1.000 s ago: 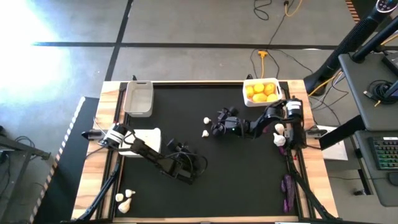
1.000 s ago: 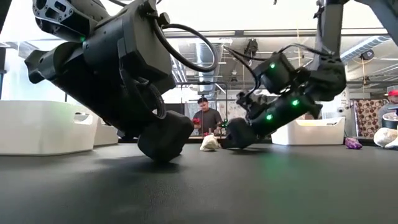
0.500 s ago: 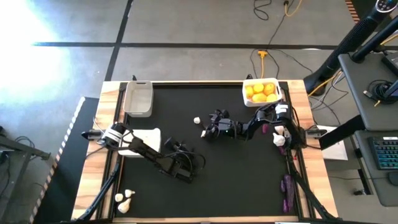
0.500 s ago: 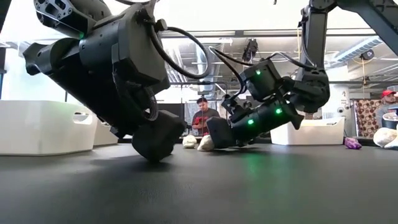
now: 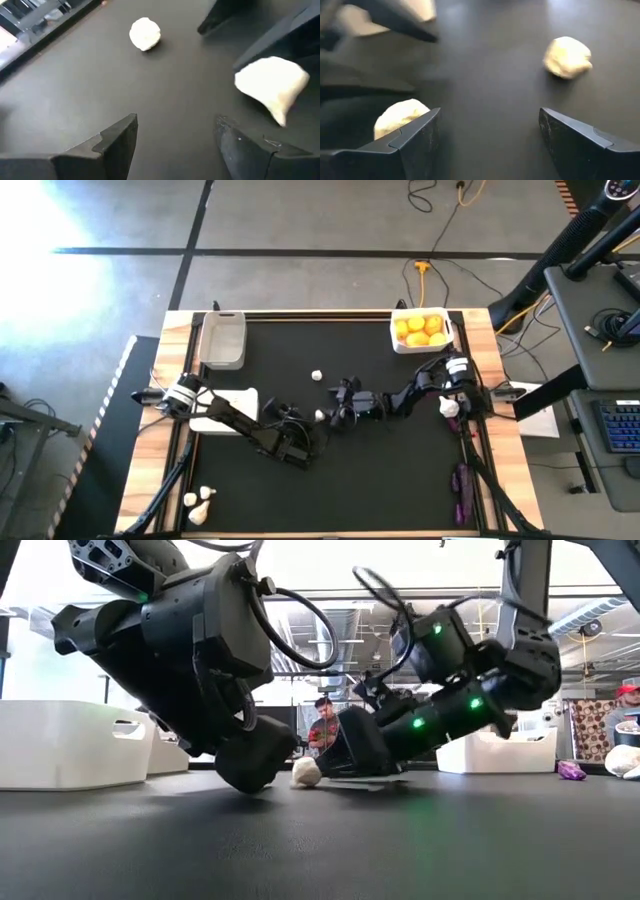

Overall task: Sort produce into baskets
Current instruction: Put the white garlic into the bottom white bin

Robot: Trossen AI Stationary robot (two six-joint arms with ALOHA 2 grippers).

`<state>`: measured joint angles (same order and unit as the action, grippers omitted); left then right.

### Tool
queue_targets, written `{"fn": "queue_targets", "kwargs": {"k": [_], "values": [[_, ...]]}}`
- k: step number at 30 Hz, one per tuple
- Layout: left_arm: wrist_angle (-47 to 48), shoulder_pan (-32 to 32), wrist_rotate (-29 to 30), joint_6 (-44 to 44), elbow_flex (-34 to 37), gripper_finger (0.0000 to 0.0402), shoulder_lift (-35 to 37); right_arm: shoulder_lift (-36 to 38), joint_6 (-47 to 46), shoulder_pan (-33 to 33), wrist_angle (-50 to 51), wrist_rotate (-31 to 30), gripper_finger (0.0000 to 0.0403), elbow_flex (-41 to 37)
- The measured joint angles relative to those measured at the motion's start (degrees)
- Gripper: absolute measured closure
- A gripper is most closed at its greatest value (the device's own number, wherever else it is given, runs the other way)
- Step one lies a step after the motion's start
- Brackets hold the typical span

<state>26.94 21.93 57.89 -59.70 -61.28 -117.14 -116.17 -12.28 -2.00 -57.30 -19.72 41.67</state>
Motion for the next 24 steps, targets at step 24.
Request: {"fn": "queue_targets", "kwargs": {"k": [24], "values": [[-4.95,0.21,-1.42,-4.36,-0.2,0.0157,-1.92,-4.37,11.71,18.66,13.52,10.45,0.0078,16.84]]}}
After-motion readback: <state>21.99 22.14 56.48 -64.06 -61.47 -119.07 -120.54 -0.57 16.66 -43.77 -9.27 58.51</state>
